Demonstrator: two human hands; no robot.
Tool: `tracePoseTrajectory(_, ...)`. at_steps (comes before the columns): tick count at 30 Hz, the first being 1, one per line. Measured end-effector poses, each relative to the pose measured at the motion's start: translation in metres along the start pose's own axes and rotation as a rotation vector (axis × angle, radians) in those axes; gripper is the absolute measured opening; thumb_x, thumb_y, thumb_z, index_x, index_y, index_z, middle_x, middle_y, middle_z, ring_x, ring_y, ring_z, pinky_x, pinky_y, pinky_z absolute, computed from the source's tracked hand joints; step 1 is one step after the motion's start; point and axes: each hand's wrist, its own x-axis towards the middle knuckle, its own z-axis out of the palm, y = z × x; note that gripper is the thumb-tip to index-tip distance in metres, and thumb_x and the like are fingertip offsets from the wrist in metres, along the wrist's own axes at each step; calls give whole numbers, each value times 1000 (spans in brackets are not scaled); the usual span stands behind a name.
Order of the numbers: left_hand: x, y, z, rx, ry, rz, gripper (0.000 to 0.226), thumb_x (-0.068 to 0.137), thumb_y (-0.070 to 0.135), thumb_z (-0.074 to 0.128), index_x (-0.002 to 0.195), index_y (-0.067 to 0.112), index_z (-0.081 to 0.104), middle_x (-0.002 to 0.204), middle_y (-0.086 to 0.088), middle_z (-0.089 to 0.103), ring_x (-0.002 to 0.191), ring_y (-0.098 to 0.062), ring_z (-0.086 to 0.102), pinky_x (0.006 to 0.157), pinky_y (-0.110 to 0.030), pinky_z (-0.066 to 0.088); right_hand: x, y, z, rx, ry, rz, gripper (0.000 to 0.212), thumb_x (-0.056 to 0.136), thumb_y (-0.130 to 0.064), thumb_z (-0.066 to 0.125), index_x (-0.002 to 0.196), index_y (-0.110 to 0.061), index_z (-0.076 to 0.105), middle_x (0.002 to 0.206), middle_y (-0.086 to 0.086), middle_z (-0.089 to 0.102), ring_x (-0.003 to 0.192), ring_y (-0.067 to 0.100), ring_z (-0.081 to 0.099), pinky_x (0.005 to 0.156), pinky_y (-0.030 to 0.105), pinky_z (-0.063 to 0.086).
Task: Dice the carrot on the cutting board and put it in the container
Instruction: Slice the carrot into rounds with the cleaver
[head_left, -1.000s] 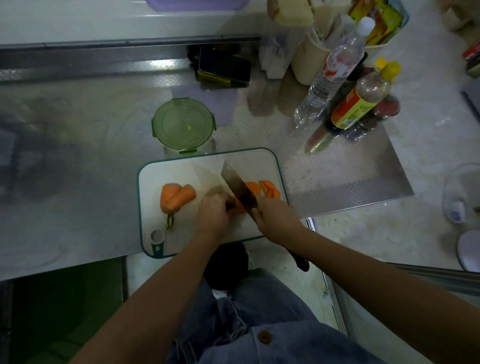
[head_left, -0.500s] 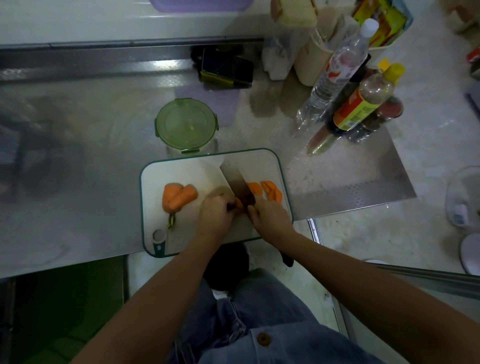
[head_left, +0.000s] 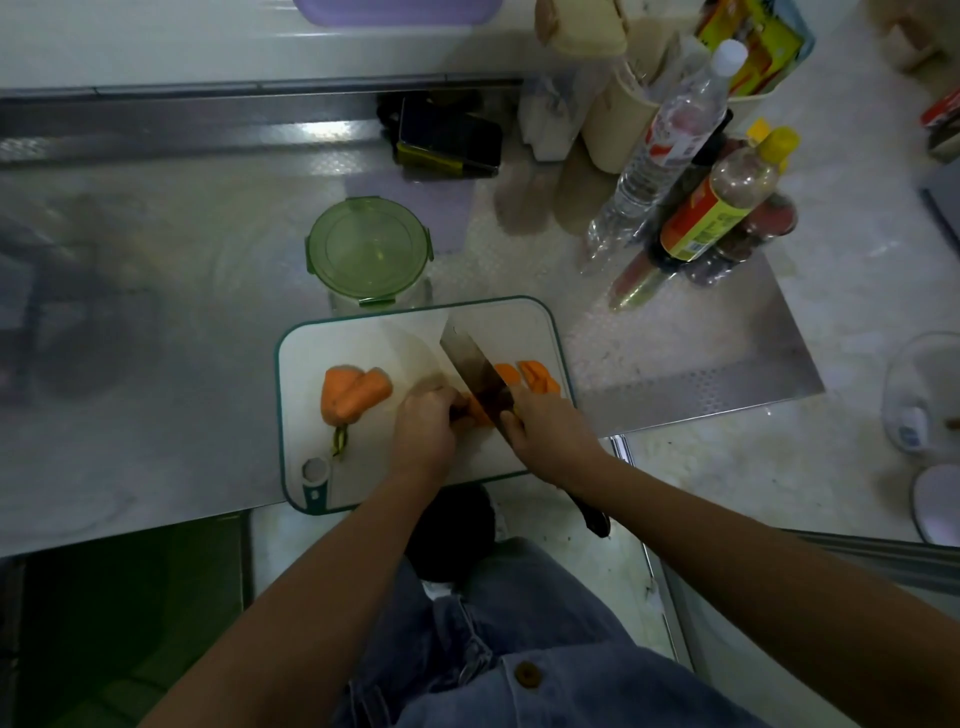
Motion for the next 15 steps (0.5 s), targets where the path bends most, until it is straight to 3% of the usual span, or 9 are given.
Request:
tracePoseTrajectory(6, 1, -4, 2, 7, -3, 15, 5, 77, 14, 72, 82, 17, 74, 86, -4, 65, 81, -21, 56, 68, -24, 35, -4, -1, 4, -5, -10, 43, 30, 98, -27, 43, 124, -13, 44, 90, 11, 62, 79, 27, 61, 68, 45, 54)
tracePoseTrajectory(12, 0, -2, 2, -24, 1, 10, 9, 81, 11, 68, 84, 17, 75, 86, -3, 69, 81, -18, 59, 73, -29, 47, -4, -7, 3, -46, -41, 61, 33, 98, -25, 42, 127, -10, 43, 92, 12, 62, 79, 28, 61, 66, 39, 52)
tracePoseTrajectory(15, 1, -1, 1, 24, -7, -6, 9, 83, 15, 67, 87, 18, 74, 90, -3, 69, 84, -18, 57, 72, -24, 40, -4, -10, 9, -81, -27, 60, 27, 98, -24, 41, 120, -9, 47, 93, 13, 63, 80, 30, 62, 63, 35, 45)
